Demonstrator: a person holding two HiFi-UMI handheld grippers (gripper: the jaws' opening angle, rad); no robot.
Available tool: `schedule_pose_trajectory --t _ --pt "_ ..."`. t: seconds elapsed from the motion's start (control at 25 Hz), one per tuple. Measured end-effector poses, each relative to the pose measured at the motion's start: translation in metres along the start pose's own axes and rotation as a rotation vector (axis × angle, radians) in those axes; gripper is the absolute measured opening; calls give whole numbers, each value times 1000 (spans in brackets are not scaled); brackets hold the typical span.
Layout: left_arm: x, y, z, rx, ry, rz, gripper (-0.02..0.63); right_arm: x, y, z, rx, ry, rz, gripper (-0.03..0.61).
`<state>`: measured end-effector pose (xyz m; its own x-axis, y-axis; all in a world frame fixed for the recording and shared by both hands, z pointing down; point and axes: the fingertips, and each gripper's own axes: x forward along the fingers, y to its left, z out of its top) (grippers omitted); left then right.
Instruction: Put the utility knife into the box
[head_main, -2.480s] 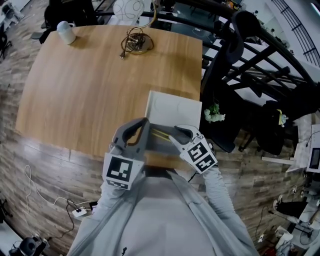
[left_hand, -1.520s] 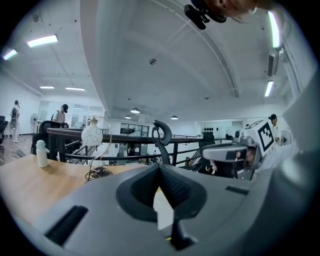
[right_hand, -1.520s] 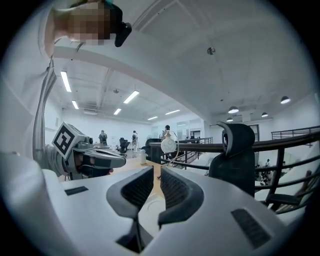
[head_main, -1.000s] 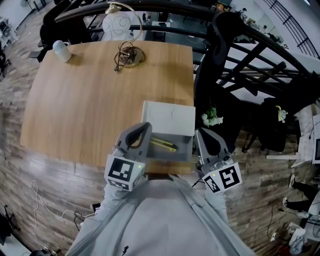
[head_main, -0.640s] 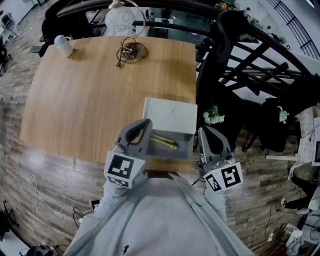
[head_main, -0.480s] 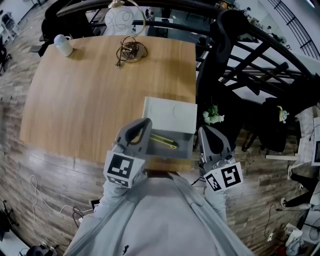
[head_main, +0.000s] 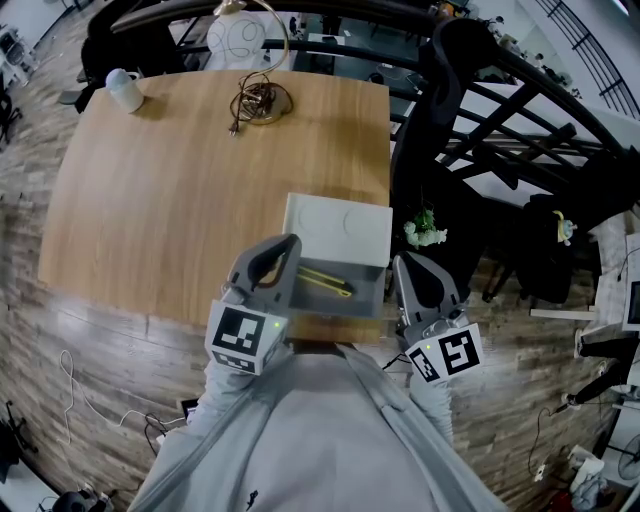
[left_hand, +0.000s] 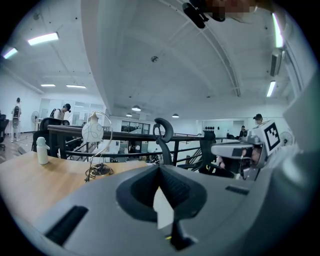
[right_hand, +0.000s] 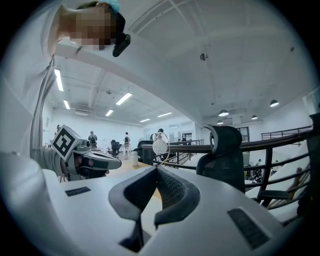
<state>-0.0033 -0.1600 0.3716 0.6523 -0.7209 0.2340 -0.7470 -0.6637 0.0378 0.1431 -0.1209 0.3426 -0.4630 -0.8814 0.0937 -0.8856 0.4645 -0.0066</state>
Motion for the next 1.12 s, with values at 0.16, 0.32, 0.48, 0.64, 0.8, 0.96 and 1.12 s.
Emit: schedule_pose_trajectory --t 0.16,0.32,0.48,0.64,0.8,0.96,1.12 --pt "0 2 0 6 -5 5 18 1 1 -1 0 1 3 17" --pt "-1 0 -3 6 3 0 18 0 2 -1 1 4 5 17" --pt "-2 -1 1 6 -7 1 18 0 4 -2 -6 7 2 17" --pt "-2 -5 2 6 -11 -10 18 -1 5 -3 -5 11 5 17" --pt "-4 -5 0 -3 -7 -6 18 -2 7 -2 -7 12 10 17" --pt "-6 -6 -1 -4 -1 -2 18 -3 9 -2 -6 10 12 17" --pt "-7 -5 -1 6 -5 -2 18 -3 10 -3 -3 8 11 17"
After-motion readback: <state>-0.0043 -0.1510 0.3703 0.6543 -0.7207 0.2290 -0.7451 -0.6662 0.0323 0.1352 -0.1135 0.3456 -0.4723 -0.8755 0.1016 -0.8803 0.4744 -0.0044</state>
